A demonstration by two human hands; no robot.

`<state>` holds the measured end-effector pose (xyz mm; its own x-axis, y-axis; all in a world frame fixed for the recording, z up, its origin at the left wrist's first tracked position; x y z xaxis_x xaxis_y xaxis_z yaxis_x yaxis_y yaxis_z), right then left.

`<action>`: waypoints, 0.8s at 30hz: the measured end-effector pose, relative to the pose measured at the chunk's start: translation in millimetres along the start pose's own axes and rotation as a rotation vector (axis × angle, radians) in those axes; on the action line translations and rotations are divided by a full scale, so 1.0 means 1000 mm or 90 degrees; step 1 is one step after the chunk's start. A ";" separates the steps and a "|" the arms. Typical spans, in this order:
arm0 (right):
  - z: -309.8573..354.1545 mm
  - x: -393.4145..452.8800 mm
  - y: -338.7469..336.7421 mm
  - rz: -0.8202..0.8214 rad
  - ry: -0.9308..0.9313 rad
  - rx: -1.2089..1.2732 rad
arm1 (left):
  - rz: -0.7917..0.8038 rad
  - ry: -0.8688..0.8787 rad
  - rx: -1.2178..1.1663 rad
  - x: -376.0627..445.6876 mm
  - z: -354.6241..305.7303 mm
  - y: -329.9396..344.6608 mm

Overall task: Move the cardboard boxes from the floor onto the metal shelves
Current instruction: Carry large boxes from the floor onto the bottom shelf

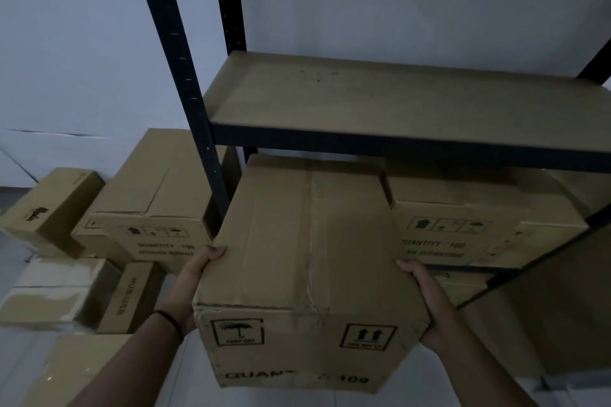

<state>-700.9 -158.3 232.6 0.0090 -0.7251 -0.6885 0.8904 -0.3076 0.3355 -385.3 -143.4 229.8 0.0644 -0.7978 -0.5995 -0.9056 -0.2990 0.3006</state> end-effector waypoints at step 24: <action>-0.030 0.008 -0.009 -0.128 -0.192 -0.305 | -0.064 0.052 0.244 -0.005 0.025 -0.010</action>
<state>-694.6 -143.0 204.5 -0.2481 -0.8457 -0.4725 0.9678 -0.1954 -0.1586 -386.5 -123.4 211.3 0.1793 -0.8184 -0.5460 -0.9829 -0.1731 -0.0633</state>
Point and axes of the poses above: each hand's wrist, its own x-axis towards the middle knuckle, its own y-axis out of the palm, z = x × y, the point moved 3 cm from there along x, towards the middle knuckle, and after that the axes turned 6 degrees about x, right-handed, at the moved point
